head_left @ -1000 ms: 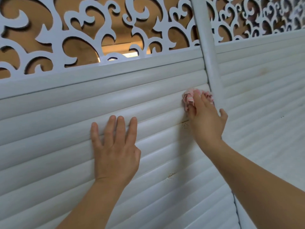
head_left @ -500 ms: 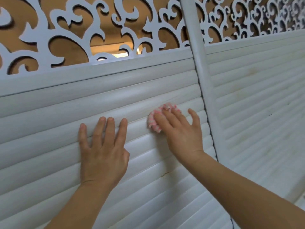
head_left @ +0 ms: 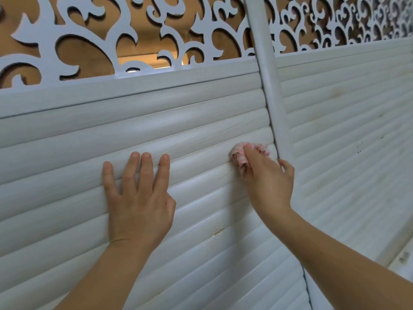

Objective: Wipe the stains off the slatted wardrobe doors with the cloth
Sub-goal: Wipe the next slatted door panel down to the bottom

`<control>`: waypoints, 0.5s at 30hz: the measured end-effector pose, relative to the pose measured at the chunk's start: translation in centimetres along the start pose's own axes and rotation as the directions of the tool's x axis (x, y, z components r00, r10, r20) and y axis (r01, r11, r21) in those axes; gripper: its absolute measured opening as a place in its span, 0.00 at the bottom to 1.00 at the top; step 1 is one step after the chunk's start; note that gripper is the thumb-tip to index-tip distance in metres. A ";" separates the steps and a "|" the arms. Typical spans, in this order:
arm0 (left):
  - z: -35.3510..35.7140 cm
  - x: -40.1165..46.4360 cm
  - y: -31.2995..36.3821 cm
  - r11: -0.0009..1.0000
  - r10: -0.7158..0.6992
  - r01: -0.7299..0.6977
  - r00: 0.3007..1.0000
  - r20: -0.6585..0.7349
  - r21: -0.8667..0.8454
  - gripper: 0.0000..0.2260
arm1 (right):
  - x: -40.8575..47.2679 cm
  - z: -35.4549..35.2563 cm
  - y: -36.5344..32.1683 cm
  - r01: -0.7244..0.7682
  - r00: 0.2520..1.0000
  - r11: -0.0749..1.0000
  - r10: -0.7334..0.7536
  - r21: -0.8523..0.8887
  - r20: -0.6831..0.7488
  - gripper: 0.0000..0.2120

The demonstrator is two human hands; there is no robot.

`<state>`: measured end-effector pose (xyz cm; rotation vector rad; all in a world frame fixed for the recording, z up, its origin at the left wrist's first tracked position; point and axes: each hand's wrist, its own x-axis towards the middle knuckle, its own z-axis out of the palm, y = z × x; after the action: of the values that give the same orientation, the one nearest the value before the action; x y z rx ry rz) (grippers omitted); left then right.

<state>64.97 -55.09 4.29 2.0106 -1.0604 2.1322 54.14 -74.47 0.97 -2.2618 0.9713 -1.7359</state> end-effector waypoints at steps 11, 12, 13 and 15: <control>-0.1 -0.2 -0.4 1.000 0.020 -0.020 1.000 0.006 0.001 0.23 | -3.8 -0.2 -3.7 0.441 0.895 0.895 -0.444 -0.070 -0.036 0.25; -0.1 -0.2 -0.5 1.000 0.025 -0.025 1.000 0.008 0.001 0.23 | -3.5 -0.3 -3.3 0.435 0.899 0.897 -0.438 -0.083 -0.020 0.26; -0.1 -0.2 -0.5 1.000 0.029 -0.029 1.000 0.007 0.001 0.23 | -3.0 -0.3 -2.8 0.414 0.909 0.906 -0.416 -0.088 -0.007 0.26; 0.0 -0.2 -0.6 0.999 0.033 -0.033 0.999 0.005 0.004 0.23 | -2.1 -0.2 -1.5 0.338 0.941 0.936 -0.338 -0.097 0.017 0.24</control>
<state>65.27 -54.50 4.35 2.0158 -1.0986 2.1483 54.31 -72.01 0.00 -2.6217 0.7122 -1.8476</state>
